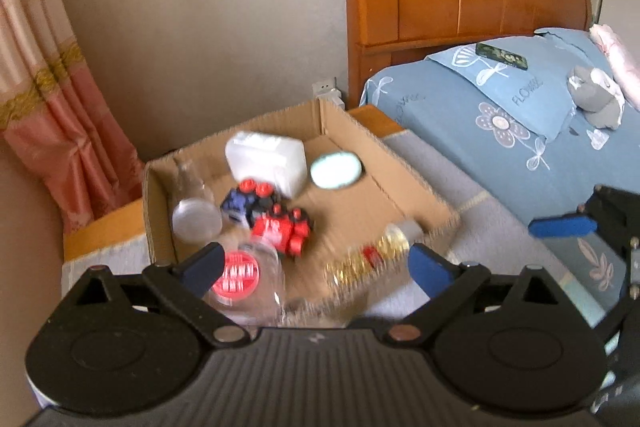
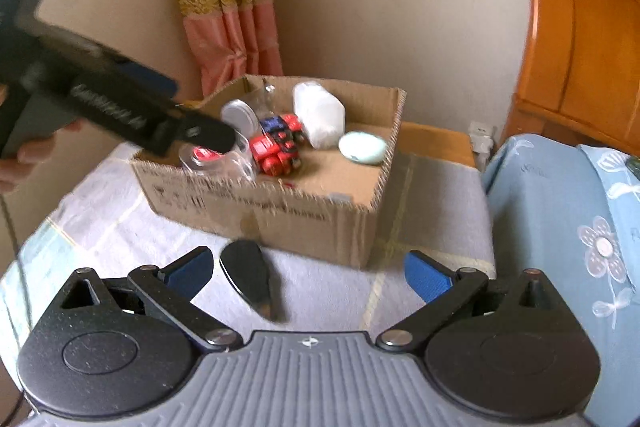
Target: Organize rigid objects
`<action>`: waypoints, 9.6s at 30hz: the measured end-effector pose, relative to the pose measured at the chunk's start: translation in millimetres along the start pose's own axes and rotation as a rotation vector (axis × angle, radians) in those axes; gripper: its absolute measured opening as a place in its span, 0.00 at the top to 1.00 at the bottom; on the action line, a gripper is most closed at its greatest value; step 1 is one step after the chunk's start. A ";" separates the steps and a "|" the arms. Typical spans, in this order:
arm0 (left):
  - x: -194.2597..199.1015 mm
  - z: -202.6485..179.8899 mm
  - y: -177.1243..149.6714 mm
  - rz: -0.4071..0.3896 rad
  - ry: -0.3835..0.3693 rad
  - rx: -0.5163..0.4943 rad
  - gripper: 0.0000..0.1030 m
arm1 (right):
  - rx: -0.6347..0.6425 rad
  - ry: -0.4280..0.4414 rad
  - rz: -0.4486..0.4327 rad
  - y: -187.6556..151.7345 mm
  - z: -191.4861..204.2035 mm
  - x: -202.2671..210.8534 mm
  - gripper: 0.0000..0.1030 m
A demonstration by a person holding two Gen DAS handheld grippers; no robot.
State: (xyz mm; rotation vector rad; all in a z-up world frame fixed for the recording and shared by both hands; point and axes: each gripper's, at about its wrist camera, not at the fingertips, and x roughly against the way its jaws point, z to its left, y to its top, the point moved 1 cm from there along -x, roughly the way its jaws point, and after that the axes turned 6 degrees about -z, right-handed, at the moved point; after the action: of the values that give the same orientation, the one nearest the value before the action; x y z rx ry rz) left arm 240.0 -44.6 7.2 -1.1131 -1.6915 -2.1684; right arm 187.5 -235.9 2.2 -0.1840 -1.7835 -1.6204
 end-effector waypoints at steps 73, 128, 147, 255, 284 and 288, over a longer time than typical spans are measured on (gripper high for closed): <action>0.1 14.2 -145.4 0.053 0.147 0.318 0.25 | -0.093 -0.167 0.123 -59.0 -10.4 -68.5 0.00; -1.9 29.7 -146.5 0.018 0.039 0.255 0.29 | -0.006 -0.099 0.065 -32.8 43.8 -108.9 0.08; 39.8 39.3 -113.3 0.051 -0.039 0.171 0.29 | 0.058 0.040 0.033 12.2 31.3 -32.6 0.10; 123.4 -25.1 -97.4 -0.036 0.376 0.268 0.01 | -0.103 -0.255 0.042 -1.5 64.4 59.0 0.00; 124.9 -24.3 -98.2 -0.019 0.373 0.315 0.01 | -0.104 -0.258 0.028 -0.2 63.6 61.9 0.00; 125.4 -24.1 -98.4 -0.021 0.373 0.315 0.01 | -0.103 -0.258 0.027 -0.1 63.2 62.0 0.00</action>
State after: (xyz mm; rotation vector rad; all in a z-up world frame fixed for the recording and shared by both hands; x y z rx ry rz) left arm 86.6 4.5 11.1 -0.5709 -1.7845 -1.8826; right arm 116.3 -199.6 40.4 -0.4825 -1.8776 -1.7335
